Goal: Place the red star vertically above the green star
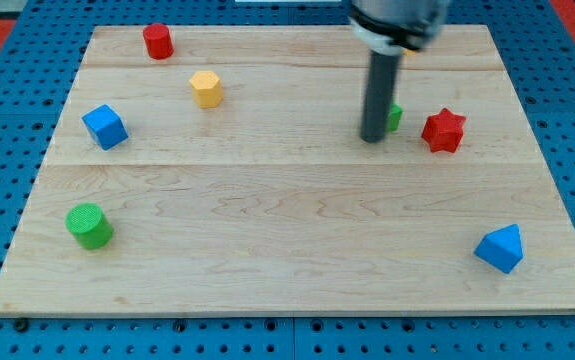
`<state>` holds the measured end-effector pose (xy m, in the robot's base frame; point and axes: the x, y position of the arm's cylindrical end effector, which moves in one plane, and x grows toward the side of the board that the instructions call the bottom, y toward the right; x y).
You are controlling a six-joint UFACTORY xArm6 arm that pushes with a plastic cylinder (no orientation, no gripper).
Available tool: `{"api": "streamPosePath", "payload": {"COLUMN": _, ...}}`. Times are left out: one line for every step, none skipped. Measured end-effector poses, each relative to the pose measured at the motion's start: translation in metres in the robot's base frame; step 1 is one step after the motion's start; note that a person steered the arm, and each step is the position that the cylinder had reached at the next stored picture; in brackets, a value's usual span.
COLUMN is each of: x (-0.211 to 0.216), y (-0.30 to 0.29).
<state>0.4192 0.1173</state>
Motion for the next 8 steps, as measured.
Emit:
{"api": "streamPosePath", "payload": {"x": 0.014, "y": 0.012}}
{"api": "streamPosePath", "payload": {"x": 0.002, "y": 0.057}}
{"api": "streamPosePath", "payload": {"x": -0.022, "y": 0.09}}
{"api": "streamPosePath", "payload": {"x": -0.024, "y": 0.129}}
{"api": "streamPosePath", "payload": {"x": -0.024, "y": 0.154}}
{"api": "streamPosePath", "payload": {"x": -0.044, "y": 0.146}}
{"api": "streamPosePath", "payload": {"x": -0.069, "y": 0.102}}
{"api": "streamPosePath", "payload": {"x": -0.097, "y": 0.056}}
